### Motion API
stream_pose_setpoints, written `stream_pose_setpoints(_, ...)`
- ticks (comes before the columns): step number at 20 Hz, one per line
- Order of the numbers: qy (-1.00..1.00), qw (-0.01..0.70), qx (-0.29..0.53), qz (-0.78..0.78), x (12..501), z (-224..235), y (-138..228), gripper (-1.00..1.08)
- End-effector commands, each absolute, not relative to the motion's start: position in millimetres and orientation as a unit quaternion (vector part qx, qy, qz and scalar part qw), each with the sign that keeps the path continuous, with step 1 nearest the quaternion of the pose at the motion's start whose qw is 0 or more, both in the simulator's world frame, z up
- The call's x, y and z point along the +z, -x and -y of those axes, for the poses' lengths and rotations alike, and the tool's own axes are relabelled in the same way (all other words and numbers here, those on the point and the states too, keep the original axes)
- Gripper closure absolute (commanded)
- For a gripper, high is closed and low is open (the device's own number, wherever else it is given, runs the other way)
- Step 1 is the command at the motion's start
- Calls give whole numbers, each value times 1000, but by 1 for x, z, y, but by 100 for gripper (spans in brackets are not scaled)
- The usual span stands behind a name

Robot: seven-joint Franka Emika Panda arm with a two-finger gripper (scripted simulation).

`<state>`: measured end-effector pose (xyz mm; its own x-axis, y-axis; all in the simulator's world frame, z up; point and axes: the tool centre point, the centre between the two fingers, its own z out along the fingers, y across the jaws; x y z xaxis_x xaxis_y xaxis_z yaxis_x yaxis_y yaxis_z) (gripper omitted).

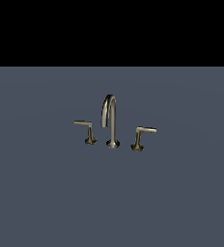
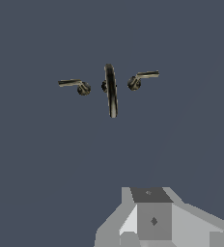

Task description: Turn on the faucet by rotating a designated handle.

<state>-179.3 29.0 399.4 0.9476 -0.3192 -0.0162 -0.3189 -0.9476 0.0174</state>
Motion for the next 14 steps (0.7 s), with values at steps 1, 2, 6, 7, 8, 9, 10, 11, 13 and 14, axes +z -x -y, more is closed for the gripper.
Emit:
stream_pose_setpoints(1, -981, 7, -9, 196, 385, -29, 167, 108)
stream_pose_setpoints(2, -978, 6, -9, 209, 379, -29, 162, 108)
stream_pose_setpoints(6, -965, 5, -8, 262, 355, -27, 143, 108)
stream_pose_setpoints(7, -962, 5, -8, 275, 350, -26, 138, 108)
stream_pose_setpoints(8, -958, 5, -8, 288, 344, -25, 133, 108)
stream_pose_setpoints(9, -954, 5, -8, 301, 338, -24, 128, 108)
stream_pose_setpoints(10, -950, 4, -8, 313, 332, -23, 123, 108)
stream_pose_setpoints(11, -945, 4, -8, 326, 326, -21, 118, 108)
stream_pose_setpoints(13, -936, 4, -7, 352, 315, -18, 109, 108)
stream_pose_setpoints(14, -931, 4, -7, 364, 309, -16, 104, 108)
